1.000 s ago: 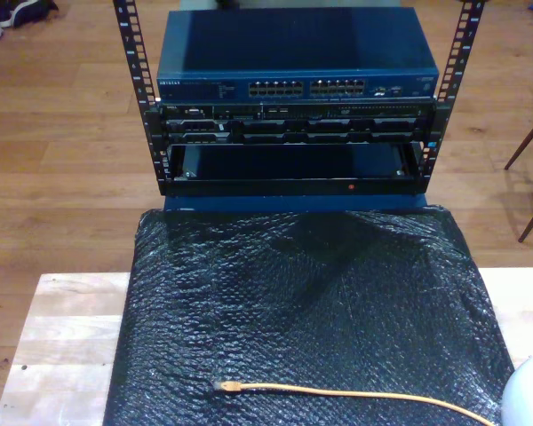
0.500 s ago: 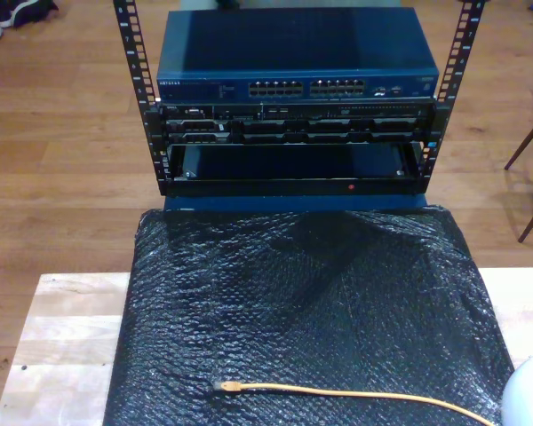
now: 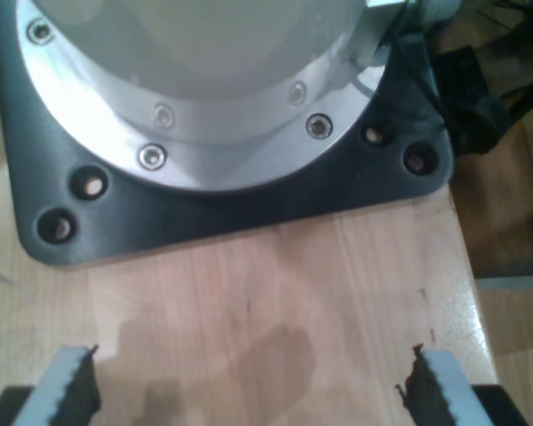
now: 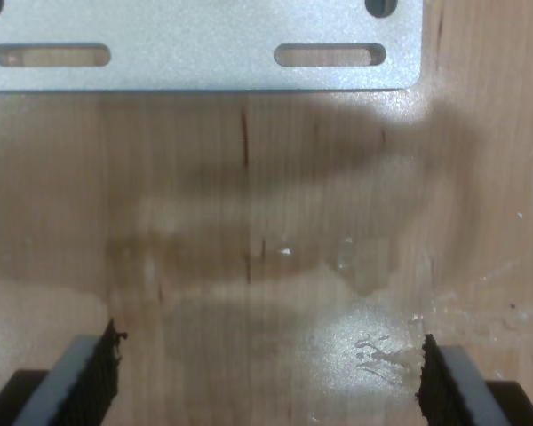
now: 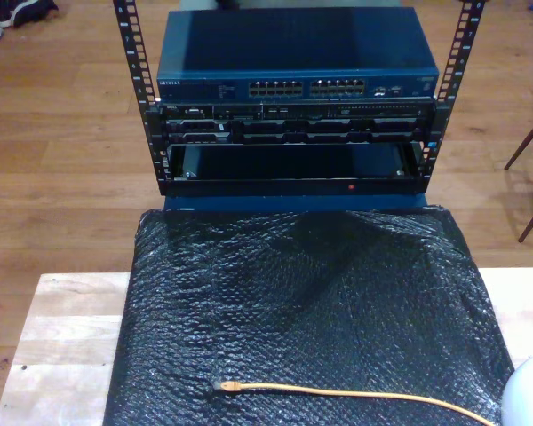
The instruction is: Grab the cable and plug it in
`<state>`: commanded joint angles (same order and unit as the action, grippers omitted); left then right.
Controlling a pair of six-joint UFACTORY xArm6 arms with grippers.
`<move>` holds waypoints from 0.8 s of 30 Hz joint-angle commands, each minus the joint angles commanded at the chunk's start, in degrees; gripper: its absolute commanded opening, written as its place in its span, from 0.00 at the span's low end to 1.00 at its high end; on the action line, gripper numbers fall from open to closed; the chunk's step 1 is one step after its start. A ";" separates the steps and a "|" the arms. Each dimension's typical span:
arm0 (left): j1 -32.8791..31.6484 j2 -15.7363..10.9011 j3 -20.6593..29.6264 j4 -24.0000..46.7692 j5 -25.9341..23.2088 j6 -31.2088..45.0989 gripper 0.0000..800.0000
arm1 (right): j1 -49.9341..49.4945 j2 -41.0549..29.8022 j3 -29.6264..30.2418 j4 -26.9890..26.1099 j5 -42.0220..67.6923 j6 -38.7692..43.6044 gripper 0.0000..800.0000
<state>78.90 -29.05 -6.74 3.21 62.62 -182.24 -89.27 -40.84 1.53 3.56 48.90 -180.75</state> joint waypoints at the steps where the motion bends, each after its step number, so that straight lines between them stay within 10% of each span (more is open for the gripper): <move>1: 0.00 0.00 0.00 0.00 0.00 0.00 1.00 | 0.00 0.00 0.00 0.00 0.00 0.09 1.00; 24: -0.09 -0.62 -7.56 0.35 12.31 -0.26 1.00 | 0.44 -1.85 -14.42 -0.09 20.57 4.48 1.00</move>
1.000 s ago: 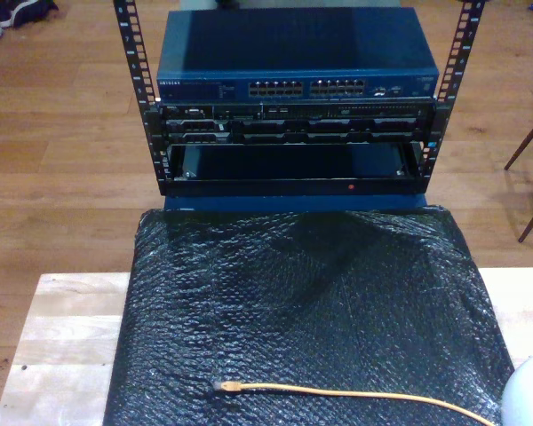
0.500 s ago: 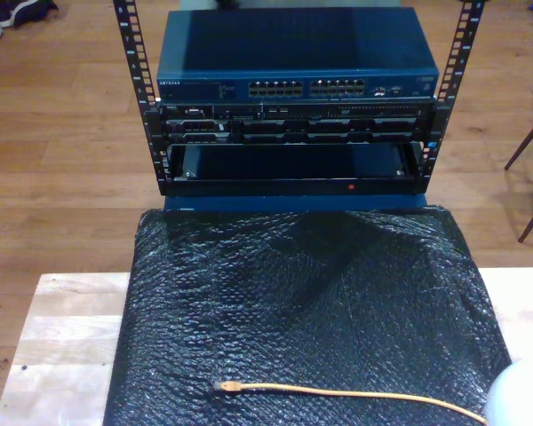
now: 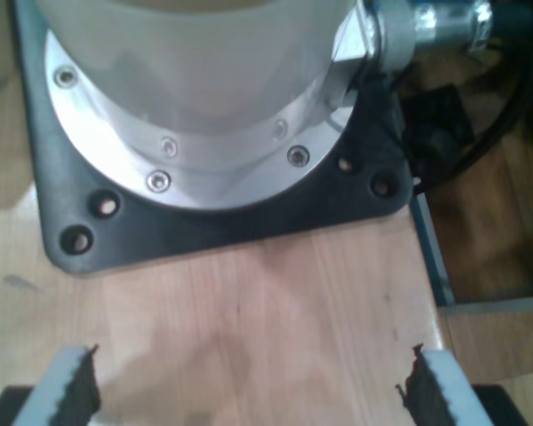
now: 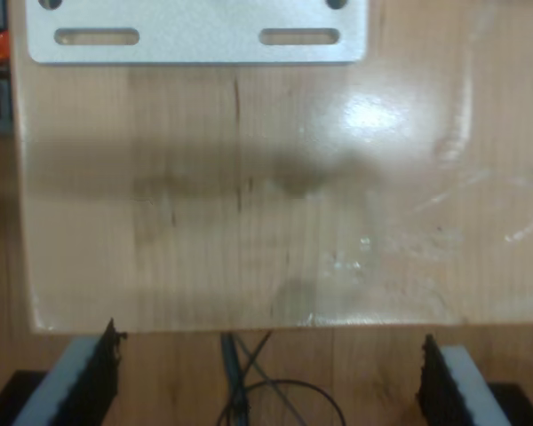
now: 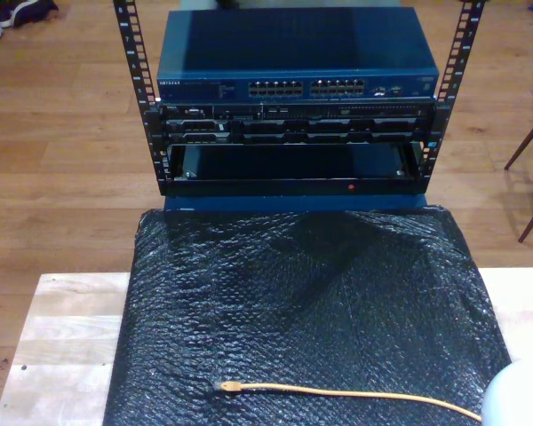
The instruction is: Grab the cable and plug it in
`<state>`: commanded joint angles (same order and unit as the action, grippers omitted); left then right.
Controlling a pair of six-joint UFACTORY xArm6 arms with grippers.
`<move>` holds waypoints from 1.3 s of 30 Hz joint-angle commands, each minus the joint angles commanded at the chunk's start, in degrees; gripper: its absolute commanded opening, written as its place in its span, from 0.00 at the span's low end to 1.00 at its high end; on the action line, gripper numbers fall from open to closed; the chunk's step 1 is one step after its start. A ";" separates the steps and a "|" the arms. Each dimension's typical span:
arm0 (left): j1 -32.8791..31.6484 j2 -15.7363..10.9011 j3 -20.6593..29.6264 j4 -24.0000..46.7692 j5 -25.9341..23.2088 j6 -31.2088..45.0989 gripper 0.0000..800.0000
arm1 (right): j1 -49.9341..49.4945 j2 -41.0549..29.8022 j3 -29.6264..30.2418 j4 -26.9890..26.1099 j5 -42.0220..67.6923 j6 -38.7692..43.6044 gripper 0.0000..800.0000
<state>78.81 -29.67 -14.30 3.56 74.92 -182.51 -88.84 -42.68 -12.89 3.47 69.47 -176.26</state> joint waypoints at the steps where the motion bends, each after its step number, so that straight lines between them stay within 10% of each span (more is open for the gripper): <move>1: 0.00 -0.09 -0.62 0.00 0.70 0.00 1.00 | 0.18 0.18 -1.23 0.09 0.88 0.70 1.00; 17: -6.07 0.44 -11.69 -3.25 10.81 -3.25 1.00 | 12.92 17.67 -24.88 1.05 15.91 19.43 1.00; 39: -17.49 0.62 -16.97 -7.91 18.64 -13.80 1.00 | 21.54 26.99 -47.82 19.34 40.26 34.64 0.99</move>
<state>61.32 -29.05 -31.26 -4.35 93.56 -196.31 -67.30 -15.69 -60.71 22.81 109.74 -141.63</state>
